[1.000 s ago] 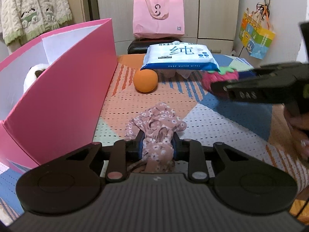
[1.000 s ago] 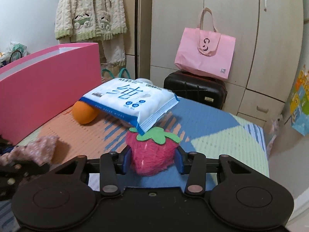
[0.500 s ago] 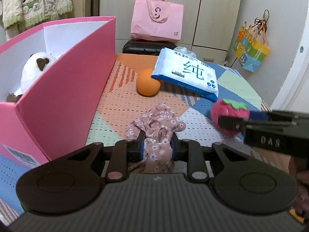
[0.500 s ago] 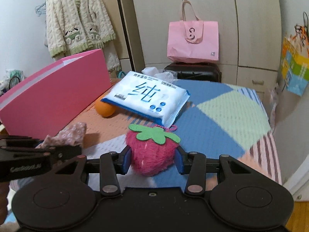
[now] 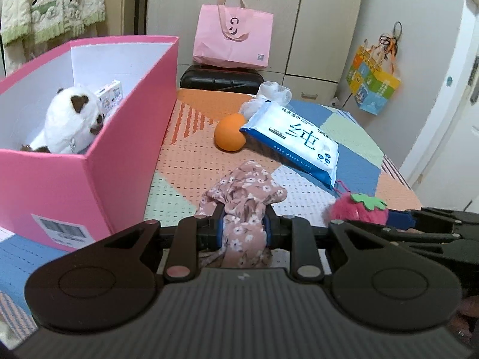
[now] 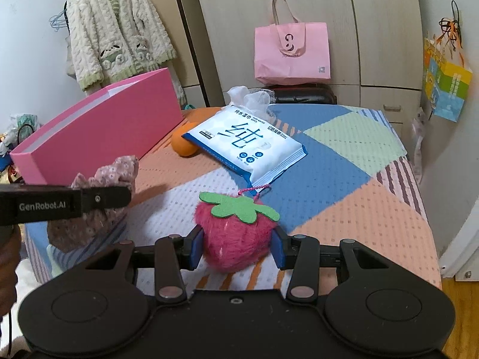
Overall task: Organize soft objects
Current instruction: 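Lift and carry the scrunchie and strawberry plush over the pink box with both grippers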
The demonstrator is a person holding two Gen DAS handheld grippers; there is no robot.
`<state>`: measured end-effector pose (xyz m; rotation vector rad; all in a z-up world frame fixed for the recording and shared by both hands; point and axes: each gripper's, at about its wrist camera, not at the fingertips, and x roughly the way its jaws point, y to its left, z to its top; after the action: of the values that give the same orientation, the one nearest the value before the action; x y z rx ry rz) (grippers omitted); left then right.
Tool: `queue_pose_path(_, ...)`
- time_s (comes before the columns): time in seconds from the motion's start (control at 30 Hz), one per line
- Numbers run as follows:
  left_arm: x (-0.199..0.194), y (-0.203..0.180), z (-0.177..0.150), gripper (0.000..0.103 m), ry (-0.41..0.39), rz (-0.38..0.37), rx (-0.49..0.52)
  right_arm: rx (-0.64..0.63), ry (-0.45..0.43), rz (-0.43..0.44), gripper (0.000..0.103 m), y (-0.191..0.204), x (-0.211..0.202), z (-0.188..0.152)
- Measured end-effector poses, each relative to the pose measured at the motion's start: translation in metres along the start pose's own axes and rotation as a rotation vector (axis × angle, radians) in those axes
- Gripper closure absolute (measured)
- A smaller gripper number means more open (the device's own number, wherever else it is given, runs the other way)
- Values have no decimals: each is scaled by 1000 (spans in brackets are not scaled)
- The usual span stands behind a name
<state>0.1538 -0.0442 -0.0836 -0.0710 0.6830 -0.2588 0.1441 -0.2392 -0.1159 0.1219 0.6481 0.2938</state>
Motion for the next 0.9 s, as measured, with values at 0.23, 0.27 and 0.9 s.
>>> queue_pose_path(0.23, -18, 3, -1, 80, 33, -38, 30, -6, 11, 7, 53, 9, -18, -7)
queue_pose_path(0.27, -21, 4, -2, 80, 36, -42, 29, -6, 12, 10, 53, 10, -20, -7)
queue_pose_path(0.9, -61, 38, 4, 80, 148, -181, 45, -119, 101, 74, 53, 46, -56, 15)
